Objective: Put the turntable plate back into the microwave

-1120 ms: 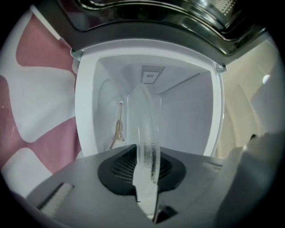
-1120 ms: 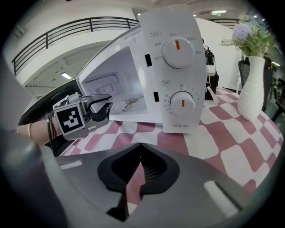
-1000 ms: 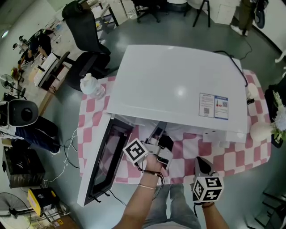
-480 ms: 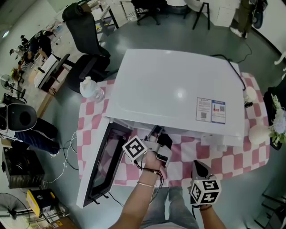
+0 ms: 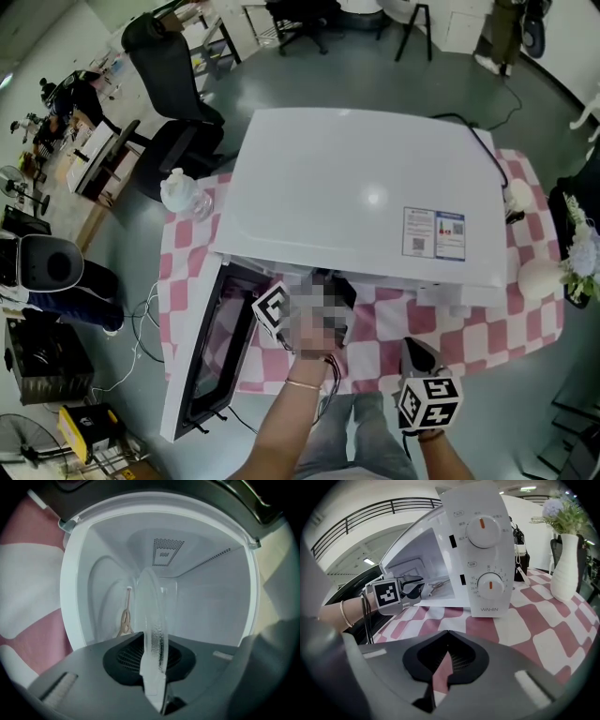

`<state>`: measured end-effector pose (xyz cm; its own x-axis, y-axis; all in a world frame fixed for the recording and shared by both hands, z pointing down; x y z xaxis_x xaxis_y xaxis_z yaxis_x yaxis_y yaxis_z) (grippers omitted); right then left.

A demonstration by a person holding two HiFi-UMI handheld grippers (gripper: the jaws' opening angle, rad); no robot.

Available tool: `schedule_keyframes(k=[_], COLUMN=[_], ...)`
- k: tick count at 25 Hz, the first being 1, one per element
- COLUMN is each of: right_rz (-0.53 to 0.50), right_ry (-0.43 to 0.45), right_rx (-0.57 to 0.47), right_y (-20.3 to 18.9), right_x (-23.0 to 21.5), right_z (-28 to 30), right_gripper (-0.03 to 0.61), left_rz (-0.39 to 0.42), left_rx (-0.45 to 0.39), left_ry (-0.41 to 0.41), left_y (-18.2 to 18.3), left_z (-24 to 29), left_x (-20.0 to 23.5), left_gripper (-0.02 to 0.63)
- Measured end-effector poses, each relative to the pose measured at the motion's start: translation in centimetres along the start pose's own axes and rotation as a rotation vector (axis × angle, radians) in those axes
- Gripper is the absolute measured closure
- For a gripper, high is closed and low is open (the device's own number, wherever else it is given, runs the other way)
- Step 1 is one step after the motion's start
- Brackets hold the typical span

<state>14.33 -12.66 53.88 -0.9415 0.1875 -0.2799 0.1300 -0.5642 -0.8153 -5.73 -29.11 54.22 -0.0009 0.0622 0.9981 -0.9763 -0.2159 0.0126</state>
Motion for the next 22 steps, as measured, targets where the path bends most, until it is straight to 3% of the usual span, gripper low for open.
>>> schedule_keyframes(k=[22], right_rz=[0.017], right_ry=[-0.002], right_rx=[0.007], right_y=[0.1], right_x=[-0.6], right_z=[0.2], right_gripper=[0.569], left_rz=[0.013], left_rx=[-0.017], left_ry=[0.021], left_y=[0.1], left_z=[1.4], left_x=[-0.3], left_gripper=[0.578])
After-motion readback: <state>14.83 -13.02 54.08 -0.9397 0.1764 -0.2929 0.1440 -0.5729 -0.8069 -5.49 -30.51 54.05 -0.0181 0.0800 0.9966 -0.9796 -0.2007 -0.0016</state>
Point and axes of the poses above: the fingertips, and each gripper's own axes: z forward along the fingers, x to its left, y out of its top, the point moved 6 cm from there along -z, backward along the fingers, and after that the axes turned 15 degrees about -x, right-handed, at the moved point
